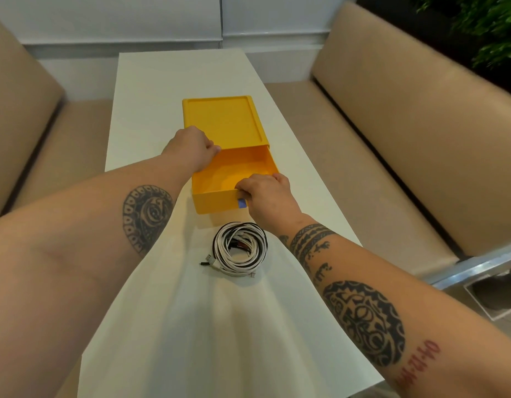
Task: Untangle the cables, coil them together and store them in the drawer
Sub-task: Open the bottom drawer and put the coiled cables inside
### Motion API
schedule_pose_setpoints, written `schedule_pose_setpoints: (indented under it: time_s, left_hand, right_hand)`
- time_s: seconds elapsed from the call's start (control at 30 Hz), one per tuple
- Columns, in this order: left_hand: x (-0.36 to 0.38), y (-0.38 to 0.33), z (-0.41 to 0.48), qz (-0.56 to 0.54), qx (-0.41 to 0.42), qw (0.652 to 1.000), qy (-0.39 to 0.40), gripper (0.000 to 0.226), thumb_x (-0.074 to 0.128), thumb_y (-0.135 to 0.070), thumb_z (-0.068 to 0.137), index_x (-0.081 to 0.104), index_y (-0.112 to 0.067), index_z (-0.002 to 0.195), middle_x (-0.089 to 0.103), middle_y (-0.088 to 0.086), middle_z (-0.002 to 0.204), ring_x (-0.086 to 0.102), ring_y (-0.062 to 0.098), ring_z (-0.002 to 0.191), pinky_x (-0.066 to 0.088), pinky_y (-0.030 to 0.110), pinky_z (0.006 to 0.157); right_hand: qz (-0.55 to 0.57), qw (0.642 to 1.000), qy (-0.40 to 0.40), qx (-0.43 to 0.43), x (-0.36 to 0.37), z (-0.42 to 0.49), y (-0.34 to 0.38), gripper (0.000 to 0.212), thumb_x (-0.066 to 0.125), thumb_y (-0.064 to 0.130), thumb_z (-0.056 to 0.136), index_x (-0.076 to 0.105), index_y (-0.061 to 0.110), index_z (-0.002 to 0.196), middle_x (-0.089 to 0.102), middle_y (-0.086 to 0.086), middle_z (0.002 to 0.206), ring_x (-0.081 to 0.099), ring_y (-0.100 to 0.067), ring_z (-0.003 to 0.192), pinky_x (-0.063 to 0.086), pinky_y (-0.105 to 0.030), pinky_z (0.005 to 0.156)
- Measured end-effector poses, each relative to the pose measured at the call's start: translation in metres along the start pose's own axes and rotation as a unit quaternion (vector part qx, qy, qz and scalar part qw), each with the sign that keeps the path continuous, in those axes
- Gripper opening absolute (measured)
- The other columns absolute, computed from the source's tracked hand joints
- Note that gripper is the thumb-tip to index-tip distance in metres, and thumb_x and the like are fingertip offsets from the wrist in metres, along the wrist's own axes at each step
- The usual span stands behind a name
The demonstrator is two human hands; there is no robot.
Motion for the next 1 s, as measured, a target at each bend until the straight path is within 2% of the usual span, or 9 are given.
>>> schedule_pose_setpoints:
  time_s: [0.13, 0.23, 0.37, 0.57, 0.67, 0.77, 0.83, 0.9, 1.0]
  left_hand:
    - [0.004, 0.005, 0.001, -0.007, -0.004, 1.0, 0.017, 0.05, 0.049, -0.053, 0.098, 0.062, -0.019, 0.133, 0.059, 0.012, 0.133, 0.053, 0.036, 0.121, 0.047, 0.042, 0.088]
    - [0.005, 0.005, -0.002, -0.015, 0.007, 0.999, 0.042, 0.049, 0.043, -0.051, 0.101, 0.059, -0.021, 0.137, 0.053, 0.009, 0.143, 0.047, 0.036, 0.129, 0.043, 0.045, 0.099]
    - [0.002, 0.011, -0.027, -0.098, 0.013, 0.995, 0.003, 0.047, 0.044, -0.049, 0.101, 0.057, -0.024, 0.139, 0.048, 0.001, 0.151, 0.042, 0.03, 0.139, 0.036, 0.041, 0.111]
    - [-0.005, 0.028, -0.096, -0.304, -0.043, 0.939, -0.154, 0.037, 0.046, -0.034, 0.103, 0.061, -0.022, 0.134, 0.058, 0.0, 0.141, 0.05, 0.019, 0.133, 0.036, 0.026, 0.105]
    - [0.007, 0.045, -0.138, -0.357, -0.126, 0.9, -0.218, 0.037, 0.043, -0.029, 0.103, 0.061, -0.019, 0.133, 0.06, -0.002, 0.138, 0.052, 0.015, 0.128, 0.036, 0.02, 0.1]
    - [0.034, 0.058, -0.179, -0.364, -0.221, 0.874, -0.233, 0.035, 0.044, -0.031, 0.102, 0.064, -0.019, 0.127, 0.063, -0.002, 0.13, 0.056, 0.015, 0.118, 0.039, 0.023, 0.093]
    - [0.059, 0.06, -0.2, -0.372, -0.265, 0.866, -0.204, 0.033, 0.046, -0.033, 0.1, 0.066, -0.018, 0.122, 0.066, 0.001, 0.123, 0.058, 0.02, 0.113, 0.042, 0.029, 0.09]
    - [0.087, 0.052, -0.211, -0.38, -0.295, 0.868, -0.125, 0.036, 0.049, -0.041, 0.096, 0.069, -0.018, 0.115, 0.069, 0.003, 0.111, 0.063, 0.028, 0.105, 0.049, 0.034, 0.091]
    - [0.116, 0.032, -0.212, -0.363, -0.297, 0.883, 0.006, 0.063, 0.051, -0.066, 0.084, 0.068, -0.018, 0.121, 0.07, 0.006, 0.119, 0.065, 0.032, 0.104, 0.055, 0.044, 0.092]
  right_hand:
    - [0.03, 0.999, -0.043, -0.001, -0.009, -0.011, -0.001, 0.038, 0.045, 0.023, 0.102, 0.052, 0.025, 0.139, 0.058, 0.002, 0.133, 0.04, -0.022, 0.136, 0.011, -0.045, 0.12]
    - [0.071, 0.993, -0.09, -0.002, -0.011, -0.026, -0.008, 0.041, 0.047, 0.024, 0.102, 0.048, 0.02, 0.144, 0.047, 0.001, 0.15, 0.026, -0.021, 0.148, 0.013, -0.043, 0.122]
    - [0.124, 0.982, -0.142, 0.021, -0.003, -0.049, -0.025, 0.049, 0.055, 0.019, 0.098, 0.045, 0.014, 0.146, 0.037, -0.004, 0.156, 0.025, -0.022, 0.149, 0.027, -0.041, 0.12]
    - [0.19, 0.965, -0.156, 0.094, 0.014, -0.082, -0.034, 0.055, 0.052, 0.019, 0.099, 0.033, 0.014, 0.151, 0.031, -0.003, 0.156, 0.031, -0.018, 0.144, 0.029, -0.035, 0.118]
    - [0.238, 0.943, -0.14, 0.183, 0.029, -0.099, -0.046, 0.053, 0.048, 0.027, 0.102, 0.032, 0.016, 0.151, 0.035, -0.002, 0.154, 0.035, -0.018, 0.141, 0.03, -0.036, 0.117]
    - [0.294, 0.91, -0.101, 0.275, 0.047, -0.111, -0.057, 0.056, 0.044, 0.041, 0.102, 0.033, 0.018, 0.152, 0.039, -0.003, 0.154, 0.042, -0.02, 0.138, 0.034, -0.038, 0.115]
    - [0.319, 0.894, -0.061, 0.309, 0.056, -0.113, -0.06, 0.058, 0.042, 0.045, 0.102, 0.037, 0.015, 0.151, 0.043, -0.006, 0.153, 0.044, -0.022, 0.137, 0.033, -0.036, 0.113]
    - [0.326, 0.891, -0.02, 0.315, 0.061, -0.108, -0.058, 0.061, 0.041, 0.048, 0.102, 0.038, 0.012, 0.151, 0.045, -0.008, 0.153, 0.043, -0.025, 0.139, 0.031, -0.036, 0.113]
    - [0.32, 0.897, 0.046, 0.301, 0.067, -0.089, -0.047, 0.066, 0.04, 0.052, 0.102, 0.037, 0.008, 0.151, 0.04, -0.01, 0.156, 0.038, -0.027, 0.142, 0.029, -0.036, 0.117]
Point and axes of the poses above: each hand's wrist, its own z-axis towards the middle knuckle, its own x-axis out of the palm, y = z × x, the point moved 5 cm from there along z, towards the middle knuckle
